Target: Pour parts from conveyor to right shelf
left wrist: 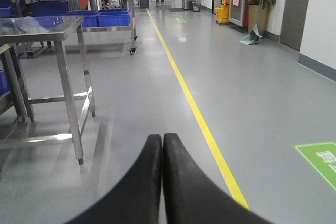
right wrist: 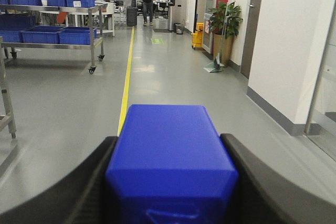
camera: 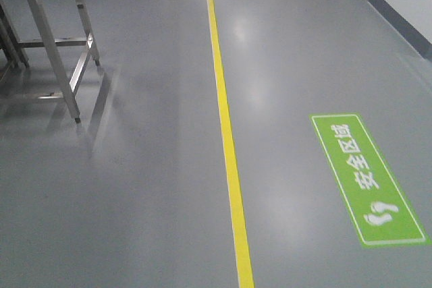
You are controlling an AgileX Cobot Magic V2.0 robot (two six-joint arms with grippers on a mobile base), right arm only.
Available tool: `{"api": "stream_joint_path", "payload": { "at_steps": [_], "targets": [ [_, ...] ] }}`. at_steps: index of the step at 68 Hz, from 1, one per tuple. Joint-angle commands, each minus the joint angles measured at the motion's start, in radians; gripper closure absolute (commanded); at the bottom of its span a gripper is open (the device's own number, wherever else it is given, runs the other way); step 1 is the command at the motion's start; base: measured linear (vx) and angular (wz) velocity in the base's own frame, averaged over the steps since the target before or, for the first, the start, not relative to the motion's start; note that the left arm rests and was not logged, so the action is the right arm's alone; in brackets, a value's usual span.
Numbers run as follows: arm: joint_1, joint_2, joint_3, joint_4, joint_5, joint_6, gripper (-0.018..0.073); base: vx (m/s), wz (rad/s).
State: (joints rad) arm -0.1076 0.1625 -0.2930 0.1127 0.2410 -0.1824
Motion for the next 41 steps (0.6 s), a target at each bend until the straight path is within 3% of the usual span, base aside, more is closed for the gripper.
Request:
{"api": "stream_joint_path", "payload": {
  "at_steps": [1, 41],
  "targets": [
    [-0.001, 0.010, -0.026, -0.001, -0.083, -0.005, 0.0565, 0.68, 0.06],
    [-0.001, 0.010, -0.026, -0.001, -0.083, -0.005, 0.0565, 0.71, 0.09]
  ]
}}
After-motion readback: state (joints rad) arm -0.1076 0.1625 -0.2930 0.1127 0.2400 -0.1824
